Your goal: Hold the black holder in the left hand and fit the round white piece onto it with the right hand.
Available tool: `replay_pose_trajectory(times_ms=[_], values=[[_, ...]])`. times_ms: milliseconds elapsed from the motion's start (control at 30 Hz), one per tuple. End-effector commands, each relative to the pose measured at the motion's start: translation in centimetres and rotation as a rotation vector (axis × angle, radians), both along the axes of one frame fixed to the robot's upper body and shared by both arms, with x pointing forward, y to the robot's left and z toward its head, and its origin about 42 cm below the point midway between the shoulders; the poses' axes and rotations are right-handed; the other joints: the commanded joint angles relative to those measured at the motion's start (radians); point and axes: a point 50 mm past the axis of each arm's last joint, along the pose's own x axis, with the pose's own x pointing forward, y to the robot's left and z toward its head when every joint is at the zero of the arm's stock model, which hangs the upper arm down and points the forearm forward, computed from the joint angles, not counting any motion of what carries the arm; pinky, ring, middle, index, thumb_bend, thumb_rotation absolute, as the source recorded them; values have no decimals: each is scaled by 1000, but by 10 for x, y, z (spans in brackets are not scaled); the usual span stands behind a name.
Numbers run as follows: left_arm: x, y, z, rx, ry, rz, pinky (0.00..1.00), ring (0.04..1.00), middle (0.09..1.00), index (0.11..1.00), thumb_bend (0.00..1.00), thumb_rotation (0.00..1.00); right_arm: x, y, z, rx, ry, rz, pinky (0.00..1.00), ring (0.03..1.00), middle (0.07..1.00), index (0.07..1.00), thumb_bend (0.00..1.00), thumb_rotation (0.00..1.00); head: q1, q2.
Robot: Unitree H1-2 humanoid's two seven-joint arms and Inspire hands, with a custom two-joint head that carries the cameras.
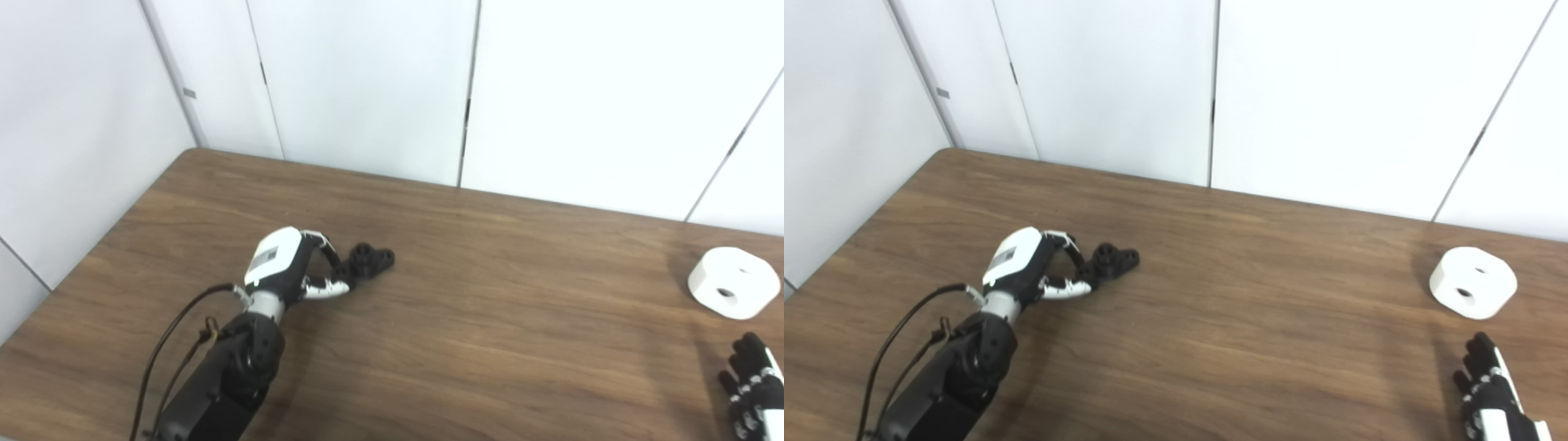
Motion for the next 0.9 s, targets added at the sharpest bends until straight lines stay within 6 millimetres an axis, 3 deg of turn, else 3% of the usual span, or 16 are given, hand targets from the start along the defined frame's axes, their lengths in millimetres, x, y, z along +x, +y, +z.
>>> replay_pose_trajectory(times_ms=[0, 100, 267, 467, 867], values=[[-8, -12, 0, -7, 9, -75, 876, 886, 809, 486, 518, 58, 3, 6, 10, -3, -40, 14, 978, 997, 970, 948, 618, 818, -4, 4], [-16, -24, -2, -9, 23, -122, 899, 888, 814, 487, 518, 58, 4, 9, 12, 0, -43, 14, 979, 995, 966, 946, 617, 812, -16, 15], [-26, -40, -3, -14, 41, -215, 828, 887, 819, 488, 517, 57, 5, 15, 15, -7, -54, 17, 967, 992, 964, 944, 616, 814, -57, 41], [-36, -55, -3, -34, 52, -350, 938, 904, 822, 488, 517, 55, 8, 25, 18, -22, -64, 25, 983, 988, 961, 943, 629, 829, -117, 65], [-53, -88, -5, -12, 28, -507, 1000, 887, 818, 487, 517, 57, 13, 40, 24, -51, -54, 19, 981, 981, 953, 941, 630, 853, -189, 115]])
